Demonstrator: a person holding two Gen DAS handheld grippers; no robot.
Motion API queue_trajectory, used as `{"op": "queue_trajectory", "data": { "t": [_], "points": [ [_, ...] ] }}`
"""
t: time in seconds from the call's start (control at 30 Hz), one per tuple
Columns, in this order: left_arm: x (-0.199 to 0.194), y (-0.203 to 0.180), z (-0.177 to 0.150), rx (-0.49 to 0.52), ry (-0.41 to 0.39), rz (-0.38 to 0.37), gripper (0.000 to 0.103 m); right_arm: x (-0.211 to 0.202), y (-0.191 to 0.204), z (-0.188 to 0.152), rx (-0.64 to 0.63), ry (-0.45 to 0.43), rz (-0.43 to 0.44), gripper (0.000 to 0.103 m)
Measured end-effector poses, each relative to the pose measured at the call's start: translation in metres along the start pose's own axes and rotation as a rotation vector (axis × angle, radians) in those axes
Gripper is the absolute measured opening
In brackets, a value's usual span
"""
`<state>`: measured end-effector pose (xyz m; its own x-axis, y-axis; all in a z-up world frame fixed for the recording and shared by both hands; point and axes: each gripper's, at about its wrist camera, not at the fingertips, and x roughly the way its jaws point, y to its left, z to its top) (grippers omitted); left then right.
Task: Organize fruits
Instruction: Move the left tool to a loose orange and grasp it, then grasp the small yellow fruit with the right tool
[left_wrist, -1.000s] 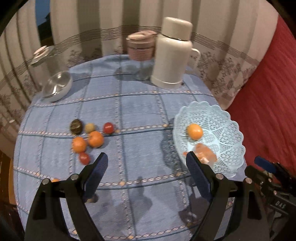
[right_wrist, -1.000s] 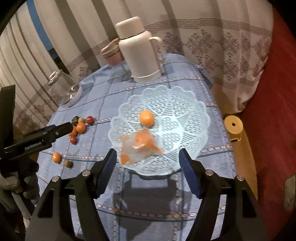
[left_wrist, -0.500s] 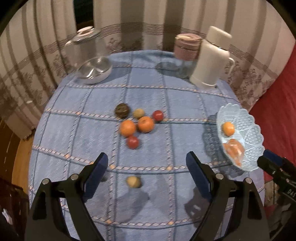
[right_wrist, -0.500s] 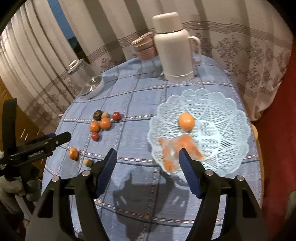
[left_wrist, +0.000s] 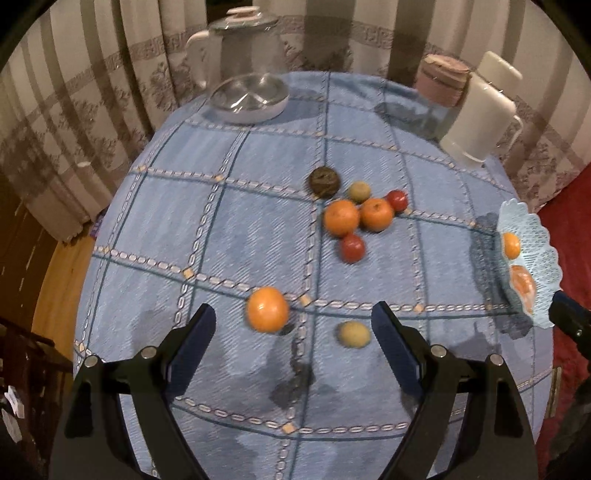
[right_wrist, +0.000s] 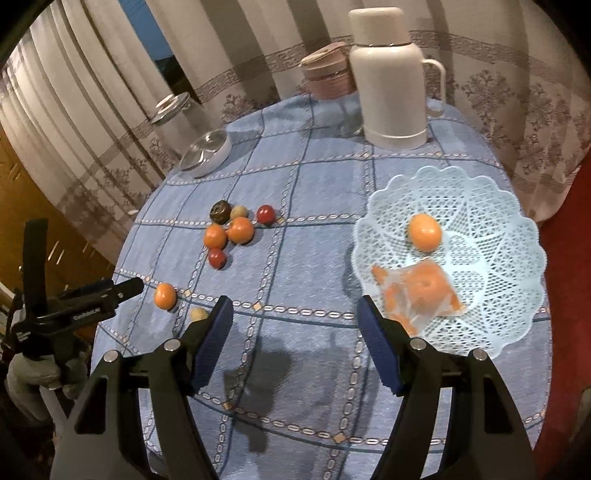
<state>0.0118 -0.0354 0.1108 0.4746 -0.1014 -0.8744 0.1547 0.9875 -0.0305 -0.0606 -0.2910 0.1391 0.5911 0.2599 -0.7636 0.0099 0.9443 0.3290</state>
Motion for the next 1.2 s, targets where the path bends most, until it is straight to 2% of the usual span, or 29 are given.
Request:
{"op": "queue_trajectory", "data": {
  "t": [0.27, 0.47, 0.7, 0.8, 0.93, 1.03, 1.2],
  "points": [
    [0.024, 0.020, -0.001, 0.003, 0.043, 0.010, 0.085, 0.018, 0.023, -0.003, -0.030, 0.043, 0.012, 0.071],
    [0.046, 0.028, 0.000, 0.011, 0.083, 0.002, 0.080, 0.033, 0.038, -0.005, -0.041, 0.082, 0.009, 0.071],
    [0.067, 0.032, 0.000, 0.026, 0.119, -0.022, 0.068, 0.046, 0.053, -0.008, -0.064, 0.124, 0.017, 0.071],
    [0.074, 0.034, -0.001, 0.025, 0.132, -0.027, 0.058, 0.051, 0.064, -0.010, -0.102, 0.135, 0.016, 0.071],
    [0.077, 0.035, -0.001, 0.017, 0.141, -0.069, 0.051, 0.059, 0.078, -0.011, -0.139, 0.153, 0.033, 0.071],
    [0.077, 0.032, -0.004, 0.024, 0.146, -0.114, 0.039, 0.066, 0.086, -0.012, -0.157, 0.167, 0.045, 0.071],
    [0.070, 0.036, -0.004, 0.023, 0.139, -0.122, 0.037, 0.078, 0.099, -0.012, -0.185, 0.186, 0.061, 0.070]
  ]
}}
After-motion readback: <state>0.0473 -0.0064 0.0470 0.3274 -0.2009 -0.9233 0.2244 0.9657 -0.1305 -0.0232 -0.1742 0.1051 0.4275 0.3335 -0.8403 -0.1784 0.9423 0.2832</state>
